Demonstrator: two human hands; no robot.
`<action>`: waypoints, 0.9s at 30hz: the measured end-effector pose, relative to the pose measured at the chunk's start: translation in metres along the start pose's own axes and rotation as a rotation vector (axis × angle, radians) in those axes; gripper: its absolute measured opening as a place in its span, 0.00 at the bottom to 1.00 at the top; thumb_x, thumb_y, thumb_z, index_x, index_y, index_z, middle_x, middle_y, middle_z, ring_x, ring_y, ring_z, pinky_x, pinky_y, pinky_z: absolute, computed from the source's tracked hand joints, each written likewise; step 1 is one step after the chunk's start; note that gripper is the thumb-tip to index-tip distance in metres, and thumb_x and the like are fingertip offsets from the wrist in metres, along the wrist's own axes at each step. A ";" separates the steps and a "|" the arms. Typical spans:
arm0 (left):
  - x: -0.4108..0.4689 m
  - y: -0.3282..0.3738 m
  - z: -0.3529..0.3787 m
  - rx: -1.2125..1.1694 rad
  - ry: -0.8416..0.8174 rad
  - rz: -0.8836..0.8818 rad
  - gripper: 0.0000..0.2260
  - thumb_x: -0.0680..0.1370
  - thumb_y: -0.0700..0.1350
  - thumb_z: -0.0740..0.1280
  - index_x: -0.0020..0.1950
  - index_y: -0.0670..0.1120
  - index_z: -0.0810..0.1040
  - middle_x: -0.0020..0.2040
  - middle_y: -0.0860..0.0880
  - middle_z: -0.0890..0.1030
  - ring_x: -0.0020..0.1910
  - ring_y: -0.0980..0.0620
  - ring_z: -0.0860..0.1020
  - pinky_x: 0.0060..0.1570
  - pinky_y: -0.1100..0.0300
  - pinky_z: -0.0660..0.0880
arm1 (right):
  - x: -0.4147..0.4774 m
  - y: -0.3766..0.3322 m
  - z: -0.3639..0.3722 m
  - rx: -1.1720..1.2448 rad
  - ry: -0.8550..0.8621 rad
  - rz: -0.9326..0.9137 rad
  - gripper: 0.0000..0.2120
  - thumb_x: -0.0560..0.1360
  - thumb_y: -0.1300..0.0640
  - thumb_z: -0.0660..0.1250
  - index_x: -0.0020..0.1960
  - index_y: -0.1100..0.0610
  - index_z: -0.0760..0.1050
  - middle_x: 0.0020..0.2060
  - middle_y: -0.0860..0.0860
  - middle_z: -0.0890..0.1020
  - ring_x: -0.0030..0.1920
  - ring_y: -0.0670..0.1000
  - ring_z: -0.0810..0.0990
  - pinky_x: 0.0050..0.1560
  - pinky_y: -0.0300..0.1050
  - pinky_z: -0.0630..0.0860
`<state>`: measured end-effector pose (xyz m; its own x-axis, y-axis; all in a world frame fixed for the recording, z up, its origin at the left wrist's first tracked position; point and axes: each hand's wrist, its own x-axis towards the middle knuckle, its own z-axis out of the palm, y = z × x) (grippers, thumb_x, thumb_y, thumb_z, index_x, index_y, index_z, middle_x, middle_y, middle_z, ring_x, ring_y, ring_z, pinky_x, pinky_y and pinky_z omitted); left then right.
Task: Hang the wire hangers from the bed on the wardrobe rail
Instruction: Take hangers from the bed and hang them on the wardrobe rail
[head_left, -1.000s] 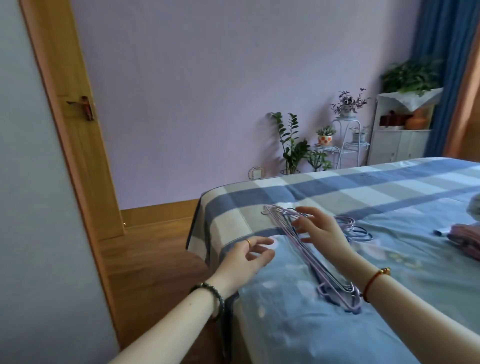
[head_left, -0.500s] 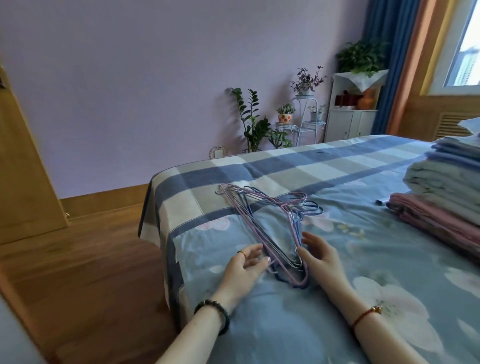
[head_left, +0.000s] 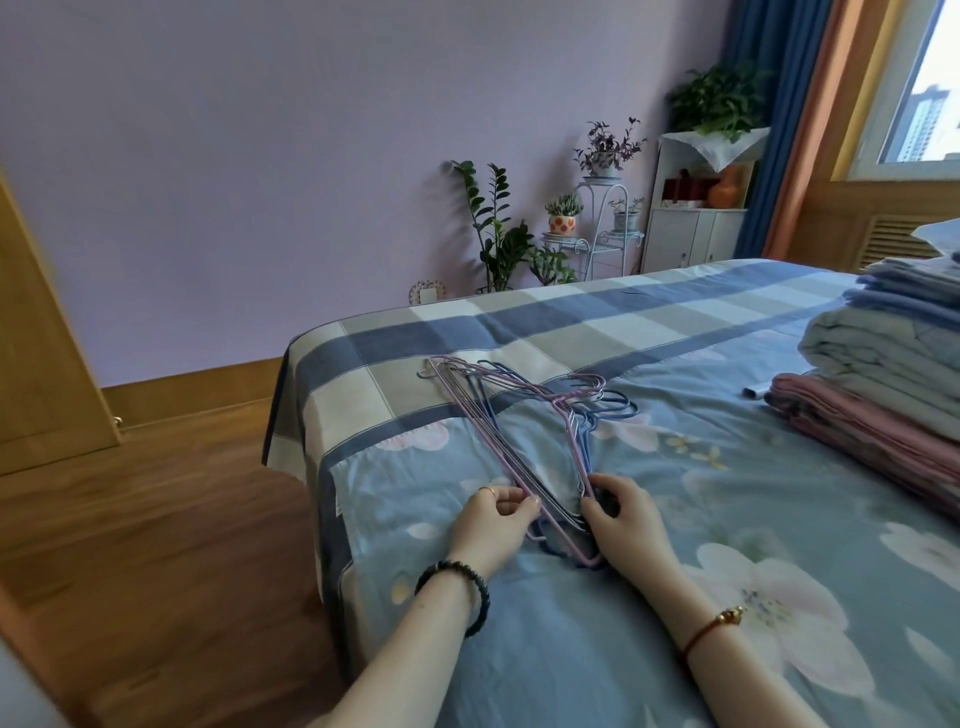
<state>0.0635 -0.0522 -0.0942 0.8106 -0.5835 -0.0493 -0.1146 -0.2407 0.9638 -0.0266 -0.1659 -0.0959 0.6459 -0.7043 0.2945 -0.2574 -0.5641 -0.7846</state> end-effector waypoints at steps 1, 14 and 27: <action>0.001 0.000 0.000 0.004 -0.009 0.000 0.05 0.74 0.46 0.68 0.39 0.51 0.75 0.39 0.53 0.80 0.45 0.52 0.78 0.56 0.55 0.76 | -0.001 0.000 0.000 0.010 0.006 0.003 0.12 0.72 0.66 0.64 0.54 0.63 0.78 0.51 0.59 0.79 0.46 0.50 0.73 0.42 0.34 0.61; -0.015 0.007 -0.011 -0.381 -0.098 -0.020 0.08 0.75 0.33 0.65 0.40 0.45 0.74 0.37 0.50 0.77 0.34 0.60 0.77 0.32 0.74 0.73 | -0.016 -0.019 0.001 0.153 0.111 -0.092 0.13 0.74 0.68 0.62 0.57 0.62 0.75 0.50 0.54 0.78 0.50 0.50 0.77 0.50 0.33 0.68; -0.048 0.064 -0.092 -0.392 0.130 0.185 0.05 0.75 0.42 0.67 0.44 0.52 0.79 0.43 0.53 0.81 0.43 0.57 0.78 0.42 0.64 0.74 | -0.050 -0.107 -0.013 0.789 -0.093 -0.121 0.14 0.77 0.69 0.56 0.57 0.55 0.71 0.47 0.51 0.81 0.29 0.48 0.82 0.26 0.42 0.79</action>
<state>0.0704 0.0319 -0.0065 0.8650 -0.4811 0.1422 -0.0581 0.1854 0.9809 -0.0405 -0.0754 -0.0196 0.7027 -0.5994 0.3833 0.3803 -0.1390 -0.9144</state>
